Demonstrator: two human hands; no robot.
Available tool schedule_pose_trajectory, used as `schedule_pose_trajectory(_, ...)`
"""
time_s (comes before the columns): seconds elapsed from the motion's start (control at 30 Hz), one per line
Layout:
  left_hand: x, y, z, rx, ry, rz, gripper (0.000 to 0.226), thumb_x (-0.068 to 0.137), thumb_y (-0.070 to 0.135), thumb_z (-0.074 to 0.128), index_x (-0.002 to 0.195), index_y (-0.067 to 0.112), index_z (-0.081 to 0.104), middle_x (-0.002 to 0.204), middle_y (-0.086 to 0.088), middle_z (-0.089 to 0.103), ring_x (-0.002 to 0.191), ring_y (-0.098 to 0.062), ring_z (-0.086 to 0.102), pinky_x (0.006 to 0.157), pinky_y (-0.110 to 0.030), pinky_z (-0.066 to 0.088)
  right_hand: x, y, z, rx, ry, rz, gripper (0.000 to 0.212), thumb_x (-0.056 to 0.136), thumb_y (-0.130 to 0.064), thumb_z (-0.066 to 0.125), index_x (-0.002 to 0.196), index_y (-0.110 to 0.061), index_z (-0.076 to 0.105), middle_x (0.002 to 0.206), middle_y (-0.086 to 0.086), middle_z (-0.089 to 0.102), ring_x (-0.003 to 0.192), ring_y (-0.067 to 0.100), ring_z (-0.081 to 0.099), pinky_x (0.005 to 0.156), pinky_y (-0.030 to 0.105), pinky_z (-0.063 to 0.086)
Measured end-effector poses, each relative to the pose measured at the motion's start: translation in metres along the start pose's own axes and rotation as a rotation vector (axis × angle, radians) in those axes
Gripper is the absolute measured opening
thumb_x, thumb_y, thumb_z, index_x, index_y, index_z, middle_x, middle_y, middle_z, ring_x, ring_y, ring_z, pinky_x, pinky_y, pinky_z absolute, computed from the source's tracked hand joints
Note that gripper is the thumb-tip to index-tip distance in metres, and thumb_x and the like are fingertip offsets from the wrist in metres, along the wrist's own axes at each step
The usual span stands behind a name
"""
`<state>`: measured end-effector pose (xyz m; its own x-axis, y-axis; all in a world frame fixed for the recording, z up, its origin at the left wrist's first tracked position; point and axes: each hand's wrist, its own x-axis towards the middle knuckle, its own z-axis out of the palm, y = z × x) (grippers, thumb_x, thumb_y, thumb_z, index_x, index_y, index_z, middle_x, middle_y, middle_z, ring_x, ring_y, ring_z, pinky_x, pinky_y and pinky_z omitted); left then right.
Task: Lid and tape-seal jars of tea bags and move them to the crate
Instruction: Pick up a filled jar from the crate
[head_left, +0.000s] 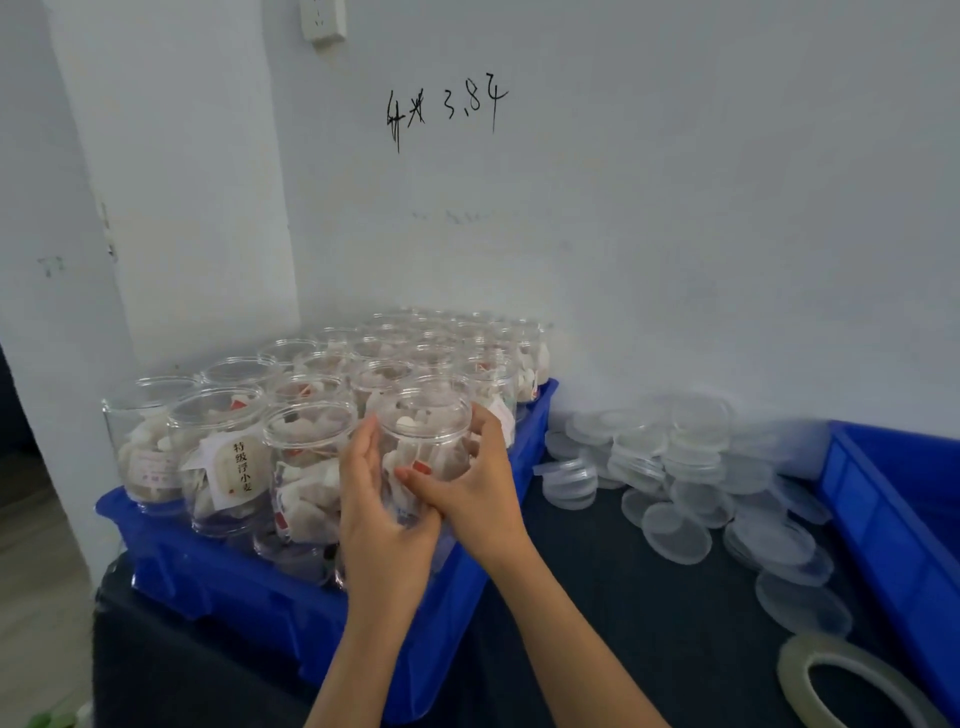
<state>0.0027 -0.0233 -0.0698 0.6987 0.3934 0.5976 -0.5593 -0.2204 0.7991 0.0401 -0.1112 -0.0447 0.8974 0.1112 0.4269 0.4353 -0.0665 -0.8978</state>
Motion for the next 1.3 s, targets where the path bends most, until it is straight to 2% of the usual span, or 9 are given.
schedule_pose_trajectory(0.2, 0.000, 0.028, 0.034, -0.053, -0.028, 0.178, 0.090, 0.080, -0.011, 0.067, 0.145, 0.041, 0.034, 0.146, 0.035, 0.034, 0.139, 0.008, 0.029, 0.103, -0.006, 0.034, -0.011, -0.031, -0.040, 0.037, 0.131, -0.100, 0.082, 0.071, -0.019, 0.086, 0.137, -0.027, 0.038, 0.128, -0.013, 0.050, 0.111, -0.015, 0.046, 0.093, 0.011, 0.044)
schedule_pose_trajectory(0.4, -0.008, 0.026, 0.094, -0.304, -0.322, 0.018, 0.085, 0.081, 0.005, 0.072, 0.142, 0.048, 0.031, 0.137, 0.014, 0.054, 0.122, -0.008, 0.057, 0.085, -0.022, 0.054, -0.034, -0.022, -0.100, -0.012, 0.273, -0.144, 0.078, 0.066, -0.011, 0.087, 0.126, -0.035, 0.043, 0.123, -0.003, 0.056, 0.111, 0.009, 0.060, 0.088, 0.029, 0.055)
schedule_pose_trajectory(0.5, -0.022, 0.014, 0.131, -0.385, -0.491, -0.118, 0.050, 0.092, 0.025, 0.064, 0.132, 0.048, 0.045, 0.121, 0.003, 0.067, 0.105, -0.018, 0.068, 0.079, -0.025, 0.057, -0.048, 0.003, -0.129, -0.088, 0.374, -0.095, 0.082, 0.063, -0.014, 0.088, 0.127, -0.033, 0.041, 0.126, 0.000, 0.053, 0.118, 0.012, 0.056, 0.096, 0.037, 0.052)
schedule_pose_trajectory(0.6, -0.043, -0.003, 0.162, -0.369, -0.583, -0.187, 0.074, 0.070, 0.056, 0.071, 0.136, 0.036, 0.042, 0.120, 0.004, 0.066, 0.105, -0.018, 0.068, 0.083, -0.033, 0.057, -0.060, 0.032, -0.154, -0.106, 0.459, -0.025, 0.084, 0.059, -0.016, 0.087, 0.128, -0.030, 0.042, 0.127, 0.001, 0.051, 0.120, 0.016, 0.054, 0.098, 0.040, 0.050)
schedule_pose_trajectory(0.77, -0.072, -0.040, 0.195, -0.384, -0.686, -0.291, 0.047, 0.083, 0.028, 0.071, 0.125, 0.036, 0.050, 0.113, 0.012, 0.069, 0.101, -0.014, 0.069, 0.076, -0.024, 0.057, -0.078, 0.075, -0.178, -0.132, 0.560, 0.044, 0.085, 0.059, -0.006, 0.088, 0.126, -0.030, 0.042, 0.127, 0.005, 0.050, 0.118, 0.018, 0.054, 0.098, 0.044, 0.050)
schedule_pose_trajectory(0.87, -0.081, -0.055, 0.200, -0.308, -0.722, -0.346, 0.057, 0.072, 0.046, 0.073, 0.123, 0.042, 0.048, 0.112, 0.015, 0.067, 0.101, -0.011, 0.068, 0.079, -0.028, 0.058, -0.085, 0.093, -0.182, -0.103, 0.582, 0.068, 0.086, 0.059, -0.001, 0.087, 0.128, -0.026, 0.043, 0.128, 0.007, 0.051, 0.117, 0.018, 0.056, 0.097, 0.045, 0.050)
schedule_pose_trajectory(0.97, -0.083, -0.065, 0.198, -0.229, -0.758, -0.324, 0.063, 0.067, 0.053, 0.072, 0.120, 0.049, 0.040, 0.112, 0.032, 0.060, 0.100, 0.001, 0.065, 0.078, -0.018, 0.054, -0.090, 0.104, -0.180, -0.100, 0.596, 0.075, 0.087, 0.055, -0.014, 0.087, 0.129, -0.026, 0.042, 0.129, 0.006, 0.051, 0.120, 0.020, 0.055, 0.101, 0.046, 0.048)
schedule_pose_trajectory(1.2, -0.089, -0.086, 0.190, -0.233, -0.774, -0.344, 0.069, 0.076, 0.021, 0.082, 0.126, 0.040, 0.038, 0.112, 0.032, 0.060, 0.101, 0.005, 0.063, 0.077, -0.009, 0.049, -0.099, 0.121, -0.169, -0.152, 0.588, 0.092, 0.090, 0.054, -0.020, 0.087, 0.130, -0.033, 0.041, 0.130, 0.004, 0.050, 0.122, 0.020, 0.052, 0.101, 0.047, 0.047)
schedule_pose_trajectory(1.3, -0.090, -0.089, 0.188, -0.242, -0.747, -0.360, 0.068, 0.076, 0.023, 0.082, 0.125, 0.042, 0.039, 0.112, 0.032, 0.060, 0.101, 0.005, 0.063, 0.077, -0.010, 0.050, -0.099, 0.119, -0.167, -0.189, 0.568, 0.098, 0.089, 0.055, -0.019, 0.087, 0.129, -0.035, 0.041, 0.130, 0.002, 0.049, 0.124, 0.018, 0.051, 0.102, 0.044, 0.046)
